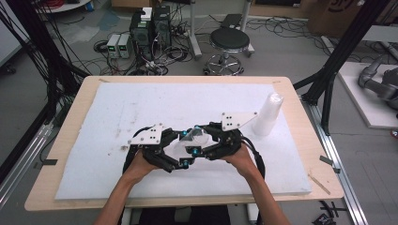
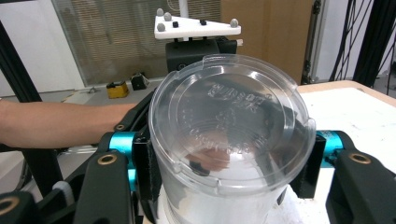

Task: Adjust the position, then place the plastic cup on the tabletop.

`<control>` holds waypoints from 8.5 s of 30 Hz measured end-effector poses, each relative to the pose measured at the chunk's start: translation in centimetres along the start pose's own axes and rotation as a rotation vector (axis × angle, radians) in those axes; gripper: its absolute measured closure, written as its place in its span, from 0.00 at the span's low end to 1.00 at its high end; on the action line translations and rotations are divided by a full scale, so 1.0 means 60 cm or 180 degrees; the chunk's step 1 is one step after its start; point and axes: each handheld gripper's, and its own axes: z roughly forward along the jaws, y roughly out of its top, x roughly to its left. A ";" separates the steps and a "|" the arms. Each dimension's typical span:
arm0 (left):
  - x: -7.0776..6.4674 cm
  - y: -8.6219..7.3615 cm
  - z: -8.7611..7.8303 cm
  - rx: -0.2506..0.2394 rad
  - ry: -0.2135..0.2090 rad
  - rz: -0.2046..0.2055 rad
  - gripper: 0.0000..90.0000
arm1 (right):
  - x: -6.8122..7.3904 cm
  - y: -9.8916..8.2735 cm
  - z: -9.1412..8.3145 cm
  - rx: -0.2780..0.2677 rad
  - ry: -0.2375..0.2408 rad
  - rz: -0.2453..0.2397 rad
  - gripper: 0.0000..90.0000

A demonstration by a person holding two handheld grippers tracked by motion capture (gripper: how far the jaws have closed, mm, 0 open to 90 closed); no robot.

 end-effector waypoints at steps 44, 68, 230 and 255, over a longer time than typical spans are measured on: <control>0.013 0.068 -0.008 0.2426 -0.0150 0.0288 0.35 | 0.016 0.032 0.015 0.2117 -0.0271 -0.0304 0.16; 0.010 0.073 0.022 0.2878 -0.0221 0.0303 0.35 | 0.008 0.032 0.056 0.2539 -0.0133 -0.0316 0.18; 0.141 0.058 0.037 0.2611 0.0258 0.0137 0.34 | -0.004 -0.199 -0.139 0.0909 -0.2345 0.0456 0.15; 0.157 0.036 0.051 0.2700 0.0458 0.0016 0.34 | -0.008 -0.200 -0.138 0.0951 -0.2295 0.0479 0.16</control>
